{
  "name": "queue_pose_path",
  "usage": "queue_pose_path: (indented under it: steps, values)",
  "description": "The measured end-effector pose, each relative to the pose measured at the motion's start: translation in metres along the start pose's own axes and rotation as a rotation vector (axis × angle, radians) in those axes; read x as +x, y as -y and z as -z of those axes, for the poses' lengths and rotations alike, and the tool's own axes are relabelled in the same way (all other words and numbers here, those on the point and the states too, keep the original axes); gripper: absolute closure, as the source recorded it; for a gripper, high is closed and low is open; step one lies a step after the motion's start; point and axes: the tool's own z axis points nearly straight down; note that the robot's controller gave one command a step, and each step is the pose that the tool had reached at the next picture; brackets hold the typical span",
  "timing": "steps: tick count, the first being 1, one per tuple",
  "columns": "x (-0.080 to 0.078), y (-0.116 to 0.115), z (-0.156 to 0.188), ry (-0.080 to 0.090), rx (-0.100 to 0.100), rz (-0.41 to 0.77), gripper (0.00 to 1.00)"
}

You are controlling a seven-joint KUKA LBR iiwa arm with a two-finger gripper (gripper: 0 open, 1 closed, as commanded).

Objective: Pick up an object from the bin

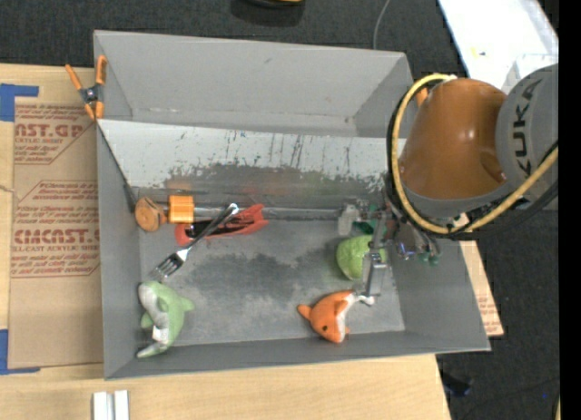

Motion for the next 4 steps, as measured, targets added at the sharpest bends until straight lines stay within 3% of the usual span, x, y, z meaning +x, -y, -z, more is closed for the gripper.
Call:
queue_pose_path:
  steps: [1, 2, 3, 4]
  values:
    - [-0.002, 0.0, 0.004, 0.008, 0.001, 0.001, 0.0]
    - [0.0, 0.019, -0.035, 0.007, 0.0, -0.033, 0.0]
    - [0.029, 0.036, -0.057, 0.011, 0.0, -0.031, 0.0]
    - [0.023, 0.041, -0.092, 0.012, -0.001, -0.055, 0.0]
